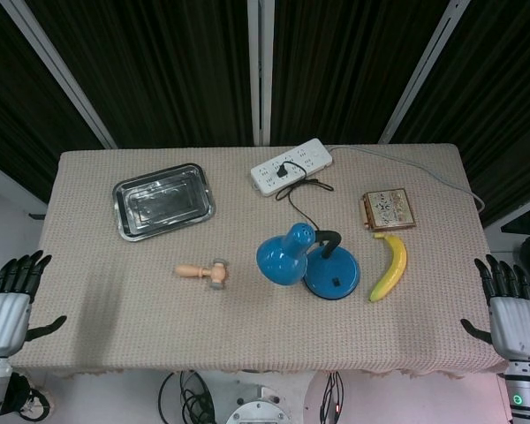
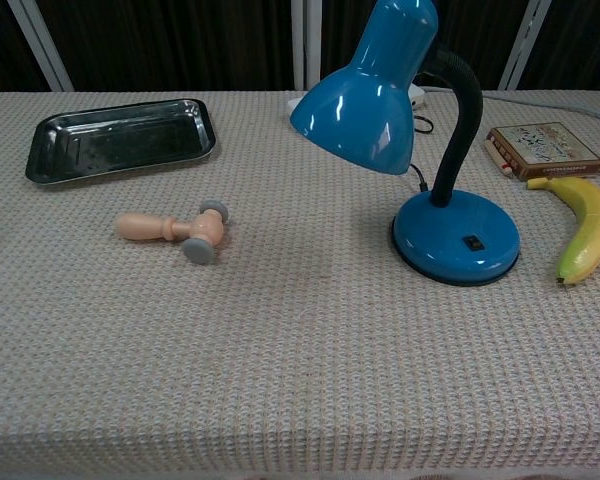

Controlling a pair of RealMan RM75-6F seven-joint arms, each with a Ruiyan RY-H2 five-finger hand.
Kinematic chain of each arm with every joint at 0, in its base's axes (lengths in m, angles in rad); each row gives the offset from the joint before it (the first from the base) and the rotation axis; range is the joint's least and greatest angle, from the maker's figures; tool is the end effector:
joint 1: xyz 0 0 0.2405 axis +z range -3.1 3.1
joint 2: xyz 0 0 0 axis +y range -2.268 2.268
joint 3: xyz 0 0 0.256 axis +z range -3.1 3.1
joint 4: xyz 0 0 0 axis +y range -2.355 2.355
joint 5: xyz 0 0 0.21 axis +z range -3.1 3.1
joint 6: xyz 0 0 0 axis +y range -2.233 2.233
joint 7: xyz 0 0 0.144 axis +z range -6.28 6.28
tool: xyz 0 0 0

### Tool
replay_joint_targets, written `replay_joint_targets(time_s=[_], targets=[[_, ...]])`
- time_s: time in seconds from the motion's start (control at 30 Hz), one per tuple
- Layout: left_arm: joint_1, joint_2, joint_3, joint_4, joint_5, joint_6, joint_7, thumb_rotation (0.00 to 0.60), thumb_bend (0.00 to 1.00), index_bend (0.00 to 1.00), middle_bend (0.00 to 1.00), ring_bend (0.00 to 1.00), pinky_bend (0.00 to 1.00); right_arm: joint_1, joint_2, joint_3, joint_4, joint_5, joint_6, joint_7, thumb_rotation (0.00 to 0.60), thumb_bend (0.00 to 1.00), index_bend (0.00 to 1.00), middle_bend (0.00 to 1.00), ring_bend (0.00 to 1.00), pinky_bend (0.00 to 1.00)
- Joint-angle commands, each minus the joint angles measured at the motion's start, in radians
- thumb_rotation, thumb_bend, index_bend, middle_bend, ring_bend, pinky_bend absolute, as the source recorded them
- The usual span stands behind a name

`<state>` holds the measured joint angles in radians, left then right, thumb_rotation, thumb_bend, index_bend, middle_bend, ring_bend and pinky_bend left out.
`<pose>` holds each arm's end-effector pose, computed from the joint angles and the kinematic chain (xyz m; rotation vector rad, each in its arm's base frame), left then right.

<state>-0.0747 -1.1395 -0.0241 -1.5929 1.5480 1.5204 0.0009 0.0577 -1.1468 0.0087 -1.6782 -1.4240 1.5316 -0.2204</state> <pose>-0.3085 0.1725 0.1527 -1.4133 -0.8836 -0.9303 -0.3111 -0.1624 0.1486 1.3548 -0.8578 0.7439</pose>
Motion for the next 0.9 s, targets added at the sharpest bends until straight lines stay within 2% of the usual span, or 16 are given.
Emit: replay_joint_targets(time_s=[0.03,0.17,0.23,0.3,0.37,0.4,0.47,0.53,0.67,0.9], targets=[[-0.002,-0.001,-0.001,0.001,-0.002,-0.003,0.001,0.600,0.00,0.00,0.00,0.00,0.00,0.013,0.005,-0.007,-0.024,-0.023,-0.024,-0.021,0.600,0.04,0.00,0.00,0.00,0.00],[-0.003,-0.003,0.000,0.010,-0.010,-0.013,-0.006,0.600,0.00,0.00,0.00,0.00,0.00,0.047,0.019,-0.015,-0.072,-0.012,-0.110,-0.063,0.600,0.04,0.00,0.00,0.00,0.00],[-0.004,-0.003,-0.001,0.015,-0.013,-0.014,-0.006,0.600,0.00,0.00,0.00,0.00,0.00,0.073,0.026,-0.017,-0.102,-0.008,-0.163,-0.077,0.600,0.04,0.00,0.05,0.02,0.03],[-0.002,-0.003,-0.003,0.014,-0.013,-0.009,-0.007,0.600,0.00,0.00,0.00,0.00,0.00,0.100,0.030,-0.019,-0.128,-0.006,-0.217,-0.088,0.600,0.04,0.00,0.21,0.16,0.21],[-0.001,-0.003,-0.003,0.012,-0.012,-0.005,-0.007,0.600,0.00,0.00,0.00,0.00,0.00,0.127,0.034,-0.021,-0.155,0.000,-0.271,-0.095,0.600,0.04,0.00,0.44,0.37,0.44],[0.000,-0.003,-0.002,0.011,-0.013,-0.006,-0.006,0.600,0.00,0.00,0.00,0.00,0.00,0.146,0.036,-0.024,-0.173,0.002,-0.308,-0.100,0.600,0.04,0.00,0.58,0.51,0.55],[-0.001,-0.004,-0.002,0.011,-0.013,-0.008,-0.004,0.600,0.00,0.00,0.00,0.00,0.00,0.172,0.032,-0.026,-0.189,-0.001,-0.351,-0.117,0.600,0.05,0.00,0.74,0.67,0.66],[-0.002,-0.004,-0.002,0.011,-0.014,-0.009,-0.002,0.600,0.00,0.00,0.00,0.00,0.00,0.197,0.016,-0.026,-0.199,-0.001,-0.388,-0.146,0.600,0.05,0.00,0.84,0.75,0.72],[-0.002,-0.003,-0.002,0.009,-0.012,-0.008,-0.002,0.600,0.00,0.00,0.00,0.00,0.00,0.238,-0.019,-0.022,-0.207,0.023,-0.452,-0.180,0.600,0.06,0.00,0.92,0.82,0.78],[0.000,-0.002,-0.003,0.015,-0.014,-0.005,-0.015,0.600,0.00,0.00,0.00,0.00,0.00,0.292,-0.074,-0.008,-0.193,0.100,-0.520,-0.244,0.600,0.10,0.00,0.95,0.85,0.81]])
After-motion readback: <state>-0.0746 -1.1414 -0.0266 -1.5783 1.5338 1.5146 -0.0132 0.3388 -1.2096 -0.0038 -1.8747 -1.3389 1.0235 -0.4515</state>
